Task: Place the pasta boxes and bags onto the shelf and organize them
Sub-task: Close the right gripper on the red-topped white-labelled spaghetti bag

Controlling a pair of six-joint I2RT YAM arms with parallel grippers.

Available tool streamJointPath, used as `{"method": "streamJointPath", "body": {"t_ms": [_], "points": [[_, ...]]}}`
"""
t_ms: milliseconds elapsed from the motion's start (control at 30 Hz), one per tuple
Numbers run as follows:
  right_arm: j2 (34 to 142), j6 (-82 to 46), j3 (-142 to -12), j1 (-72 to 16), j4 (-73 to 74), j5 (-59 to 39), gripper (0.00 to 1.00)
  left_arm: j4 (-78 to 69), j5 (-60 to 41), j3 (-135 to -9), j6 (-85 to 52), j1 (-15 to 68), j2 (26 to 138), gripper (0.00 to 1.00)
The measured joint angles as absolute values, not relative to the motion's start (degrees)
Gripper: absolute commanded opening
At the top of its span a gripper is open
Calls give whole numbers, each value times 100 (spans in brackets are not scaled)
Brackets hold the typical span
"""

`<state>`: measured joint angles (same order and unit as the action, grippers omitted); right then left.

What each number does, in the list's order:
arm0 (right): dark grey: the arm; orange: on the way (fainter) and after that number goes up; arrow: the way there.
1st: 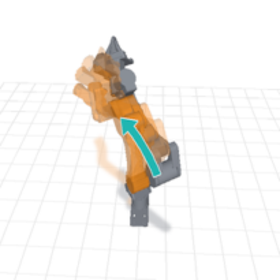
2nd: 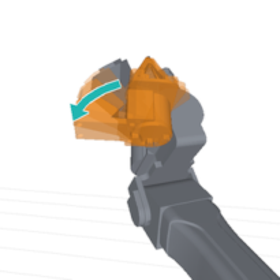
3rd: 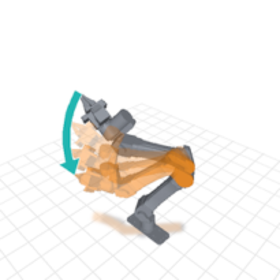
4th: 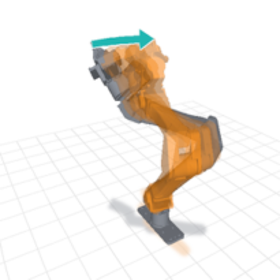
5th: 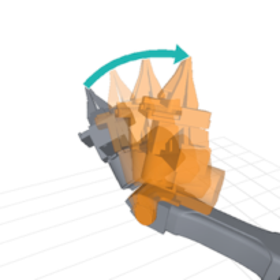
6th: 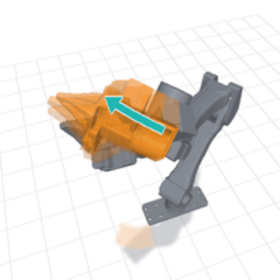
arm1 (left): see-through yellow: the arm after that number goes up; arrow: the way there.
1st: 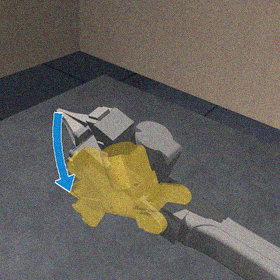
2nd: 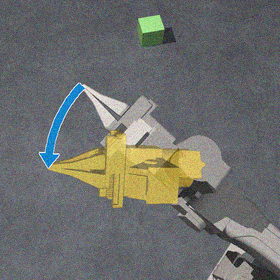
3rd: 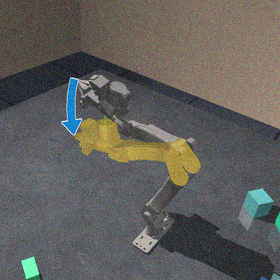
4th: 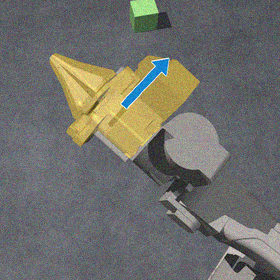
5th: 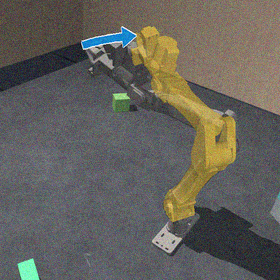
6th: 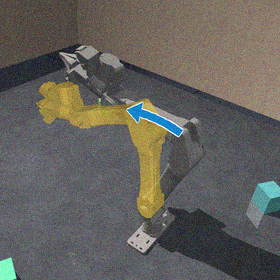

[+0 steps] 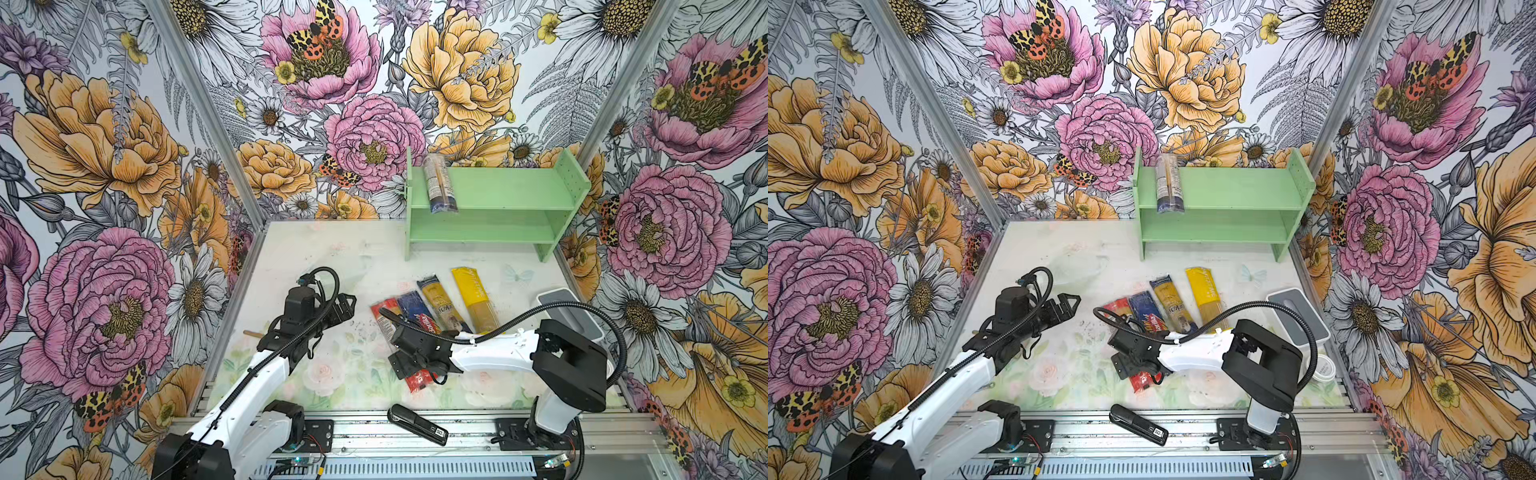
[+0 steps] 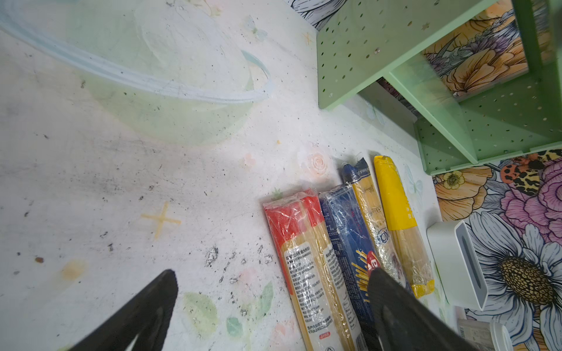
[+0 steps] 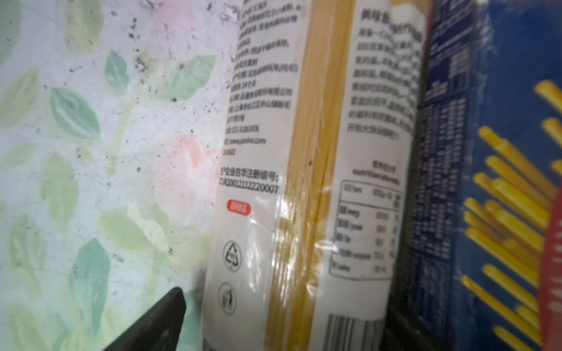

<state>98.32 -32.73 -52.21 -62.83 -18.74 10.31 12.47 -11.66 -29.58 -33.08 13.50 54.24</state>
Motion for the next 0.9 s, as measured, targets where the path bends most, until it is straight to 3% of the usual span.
{"method": "streamJointPath", "body": {"t_ms": [400, 900], "points": [[10108, -3507, -5081, -6386, -1033, 1678, 80, 1175, -1212, -2921, -3310, 1284, 5426, 99], [10130, -3686, -5089, -6348, -694, 1610, 30, 1337, -1229, -2932, -3310, 1208, 5417, 99]]}}
